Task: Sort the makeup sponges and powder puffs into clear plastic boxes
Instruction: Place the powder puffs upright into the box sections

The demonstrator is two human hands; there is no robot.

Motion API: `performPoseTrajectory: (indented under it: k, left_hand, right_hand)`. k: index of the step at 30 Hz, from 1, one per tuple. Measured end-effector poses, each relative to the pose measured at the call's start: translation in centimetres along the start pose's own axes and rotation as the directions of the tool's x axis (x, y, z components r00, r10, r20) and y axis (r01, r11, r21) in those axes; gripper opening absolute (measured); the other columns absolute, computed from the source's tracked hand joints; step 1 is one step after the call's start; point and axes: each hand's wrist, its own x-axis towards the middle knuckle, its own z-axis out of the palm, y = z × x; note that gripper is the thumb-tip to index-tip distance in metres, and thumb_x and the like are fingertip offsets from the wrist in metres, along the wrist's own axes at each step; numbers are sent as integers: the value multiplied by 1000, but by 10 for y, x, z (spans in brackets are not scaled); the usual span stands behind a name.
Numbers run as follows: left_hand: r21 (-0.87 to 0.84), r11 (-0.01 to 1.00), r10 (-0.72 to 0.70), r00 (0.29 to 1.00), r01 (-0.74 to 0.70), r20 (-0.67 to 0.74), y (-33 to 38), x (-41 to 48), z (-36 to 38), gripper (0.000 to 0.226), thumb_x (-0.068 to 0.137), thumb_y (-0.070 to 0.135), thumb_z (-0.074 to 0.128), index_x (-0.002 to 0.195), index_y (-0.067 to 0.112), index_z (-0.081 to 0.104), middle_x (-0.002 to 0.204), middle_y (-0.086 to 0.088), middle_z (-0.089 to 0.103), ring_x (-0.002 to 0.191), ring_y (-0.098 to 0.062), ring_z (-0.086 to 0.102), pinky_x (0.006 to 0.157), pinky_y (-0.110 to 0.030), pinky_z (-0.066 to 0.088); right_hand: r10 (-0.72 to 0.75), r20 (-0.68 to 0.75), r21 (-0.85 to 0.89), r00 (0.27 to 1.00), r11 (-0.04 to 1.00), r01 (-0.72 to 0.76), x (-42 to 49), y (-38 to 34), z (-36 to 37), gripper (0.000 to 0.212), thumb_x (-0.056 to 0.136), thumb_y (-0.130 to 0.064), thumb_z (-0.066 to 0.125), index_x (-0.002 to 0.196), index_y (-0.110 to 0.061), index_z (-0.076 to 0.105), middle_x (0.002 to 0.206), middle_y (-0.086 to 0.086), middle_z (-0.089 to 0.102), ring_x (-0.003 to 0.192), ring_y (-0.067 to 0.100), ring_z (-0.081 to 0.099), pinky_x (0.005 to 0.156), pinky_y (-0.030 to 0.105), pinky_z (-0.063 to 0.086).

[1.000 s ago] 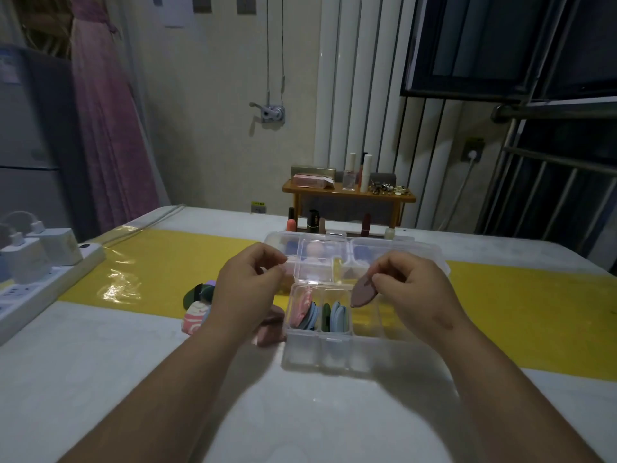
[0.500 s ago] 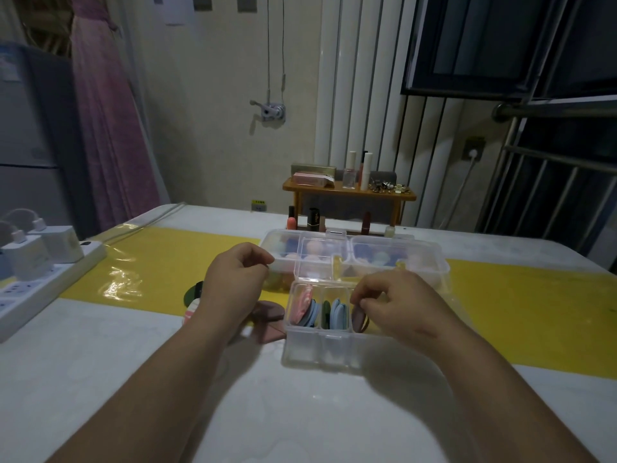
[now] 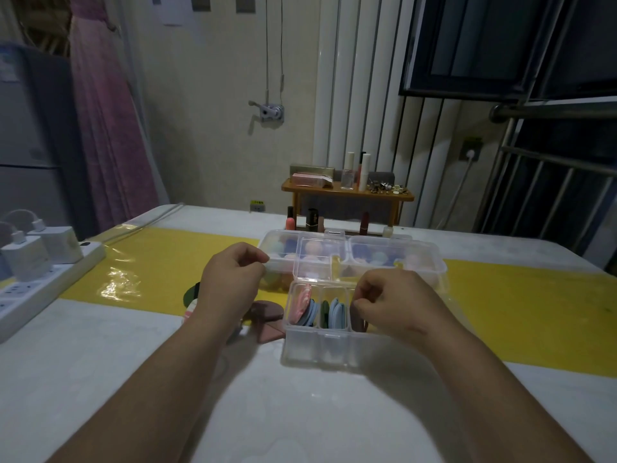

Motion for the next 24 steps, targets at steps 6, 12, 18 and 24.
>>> performPoseTrajectory:
  k: [6, 12, 18, 24]
  left_hand:
    - [157, 987, 15, 999, -22, 44, -6, 5, -3, 27, 83, 0, 55, 82, 23, 70, 84, 2, 68, 81, -22, 62, 67, -37, 54]
    - [513, 850, 65, 990, -122, 127, -9, 7, -9, 36, 84, 2, 54, 97, 29, 75, 99, 7, 72, 98, -20, 63, 89, -39, 53]
    - [785, 503, 158, 931, -362, 328, -12, 11, -11, 21, 82, 52, 66, 99, 42, 72, 97, 17, 70, 107, -14, 54, 88, -36, 34]
    - [801, 370, 101, 877, -471, 469, -21, 10, -12, 33, 76, 67, 61, 89, 38, 68, 83, 17, 62, 96, -12, 49, 79, -38, 28]
  right_hand:
    - [-25, 25, 34, 999, 999, 24, 3, 3, 2, 19, 90, -24, 64, 76, -37, 63, 85, -14, 66, 83, 3, 60, 80, 30, 54]
    - [-44, -8, 75, 999, 996, 45, 0, 4, 0, 18, 92, -23, 62, 82, -37, 64, 86, -16, 65, 84, 3, 59, 71, 21, 47]
    - [-70, -33, 139, 997, 988, 74, -1, 4, -5, 14, 95, -23, 59, 90, -34, 66, 83, -17, 62, 72, 2, 54, 60, 15, 37]
    - [-90, -90, 146, 992, 984, 103, -2, 4, -3, 13, 96, -22, 59, 93, -33, 66, 83, -18, 61, 77, 5, 57, 65, 16, 42]
